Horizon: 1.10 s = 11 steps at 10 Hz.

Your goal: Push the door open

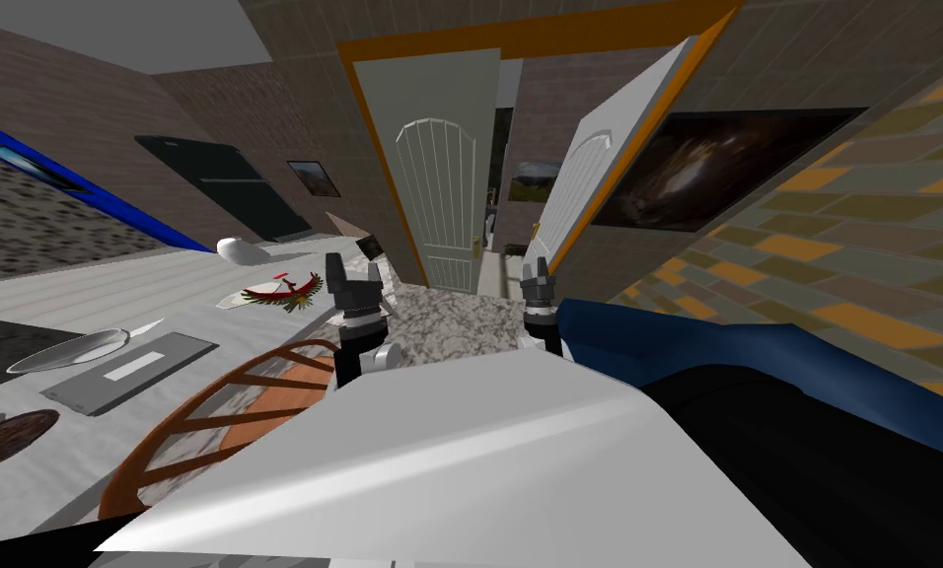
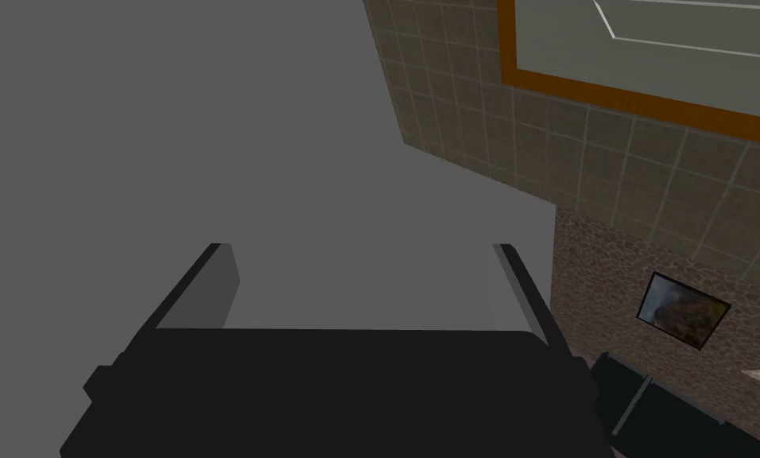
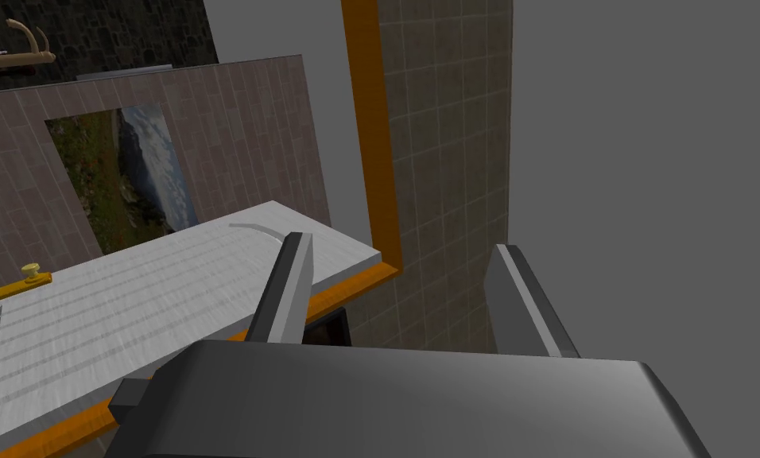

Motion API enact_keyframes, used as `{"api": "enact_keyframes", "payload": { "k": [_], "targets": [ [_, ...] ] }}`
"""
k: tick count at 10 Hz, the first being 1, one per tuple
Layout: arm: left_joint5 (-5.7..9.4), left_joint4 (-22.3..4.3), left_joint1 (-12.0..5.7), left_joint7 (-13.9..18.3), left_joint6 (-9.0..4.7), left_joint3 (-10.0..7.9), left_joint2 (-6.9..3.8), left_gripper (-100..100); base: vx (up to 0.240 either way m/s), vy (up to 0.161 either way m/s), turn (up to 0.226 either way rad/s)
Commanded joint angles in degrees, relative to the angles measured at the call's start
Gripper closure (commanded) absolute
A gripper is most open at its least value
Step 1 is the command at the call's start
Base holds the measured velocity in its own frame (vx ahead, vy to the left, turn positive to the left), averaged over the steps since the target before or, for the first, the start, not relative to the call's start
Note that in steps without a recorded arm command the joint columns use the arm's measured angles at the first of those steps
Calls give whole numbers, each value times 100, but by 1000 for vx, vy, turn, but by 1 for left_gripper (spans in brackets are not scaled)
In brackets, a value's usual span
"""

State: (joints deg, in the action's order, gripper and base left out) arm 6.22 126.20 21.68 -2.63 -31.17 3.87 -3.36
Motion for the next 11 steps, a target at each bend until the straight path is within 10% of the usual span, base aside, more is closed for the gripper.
{"api": "enact_keyframes", "payload": {
  "k": [1,11],
  "targets": [
    [3,-229,-145,7,33,-26,-28,-100,74,-39,-28],
    [-32,-1719,-976,18,98,-70,-117,-100,91,-34,-27]
  ]
}}
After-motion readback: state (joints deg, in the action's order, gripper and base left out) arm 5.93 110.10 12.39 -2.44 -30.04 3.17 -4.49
